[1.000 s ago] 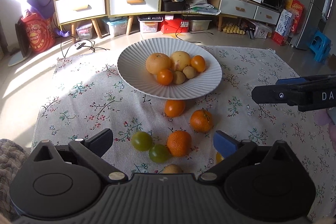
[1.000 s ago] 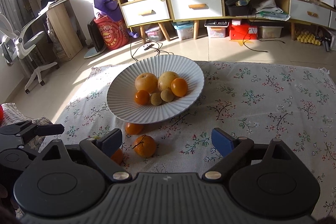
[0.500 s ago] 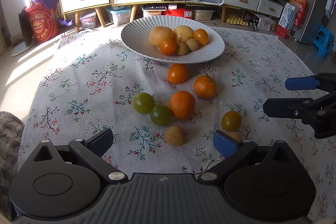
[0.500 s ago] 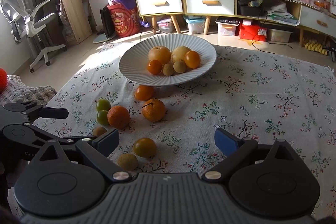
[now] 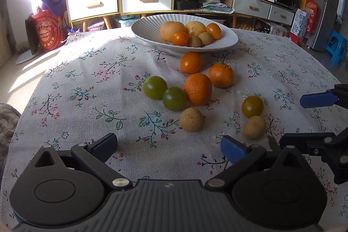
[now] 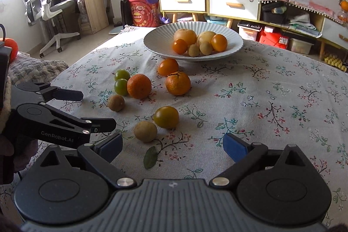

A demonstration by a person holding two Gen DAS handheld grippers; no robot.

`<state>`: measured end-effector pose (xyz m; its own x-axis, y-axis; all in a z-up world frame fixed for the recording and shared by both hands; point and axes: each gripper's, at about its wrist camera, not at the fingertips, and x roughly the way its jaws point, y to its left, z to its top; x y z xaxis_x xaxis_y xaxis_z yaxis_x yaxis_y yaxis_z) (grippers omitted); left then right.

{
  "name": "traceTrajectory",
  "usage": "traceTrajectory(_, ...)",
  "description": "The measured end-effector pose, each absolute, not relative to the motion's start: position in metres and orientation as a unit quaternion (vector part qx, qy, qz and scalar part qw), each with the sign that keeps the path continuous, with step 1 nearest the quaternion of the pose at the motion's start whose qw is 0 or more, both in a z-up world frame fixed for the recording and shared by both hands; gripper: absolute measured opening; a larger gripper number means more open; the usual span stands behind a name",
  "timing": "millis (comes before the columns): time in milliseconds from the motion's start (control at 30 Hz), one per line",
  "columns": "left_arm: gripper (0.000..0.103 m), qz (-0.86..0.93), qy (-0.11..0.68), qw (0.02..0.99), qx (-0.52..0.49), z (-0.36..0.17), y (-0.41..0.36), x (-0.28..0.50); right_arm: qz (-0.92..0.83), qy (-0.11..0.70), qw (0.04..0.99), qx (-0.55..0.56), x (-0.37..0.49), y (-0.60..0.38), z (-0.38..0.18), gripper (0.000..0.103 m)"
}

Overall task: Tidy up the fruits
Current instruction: 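Grasp a brown kiwi with the left tool while the right tool grasps a yellowish round fruit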

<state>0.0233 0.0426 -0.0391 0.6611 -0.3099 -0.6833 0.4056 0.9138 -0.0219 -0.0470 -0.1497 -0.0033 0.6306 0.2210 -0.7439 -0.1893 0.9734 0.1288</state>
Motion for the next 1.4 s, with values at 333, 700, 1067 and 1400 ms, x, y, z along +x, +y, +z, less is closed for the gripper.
traceTrajectory(333,0.074,-0.219,0.352,0.908,0.064,-0.038,0.036,0.024,0.139,0.408,0.901,-0.034,-0.054,-0.126,-0.014,0.091)
traceTrajectory(700,0.045,-0.227,0.362,0.902,0.052,-0.035,0.034,0.03,0.157,0.408,0.899,-0.04,-0.052,-0.116,-0.013,0.066)
traceTrajectory(1067,0.017,-0.241,0.367,0.897,0.053,-0.032,0.03,0.031,0.155,0.41,0.898,-0.039,-0.046,-0.115,-0.012,0.051)
traceTrajectory(1400,0.01,-0.244,0.367,0.896,0.054,-0.031,0.028,0.03,0.156,0.409,0.898,-0.037,-0.044,-0.114,-0.01,0.04)
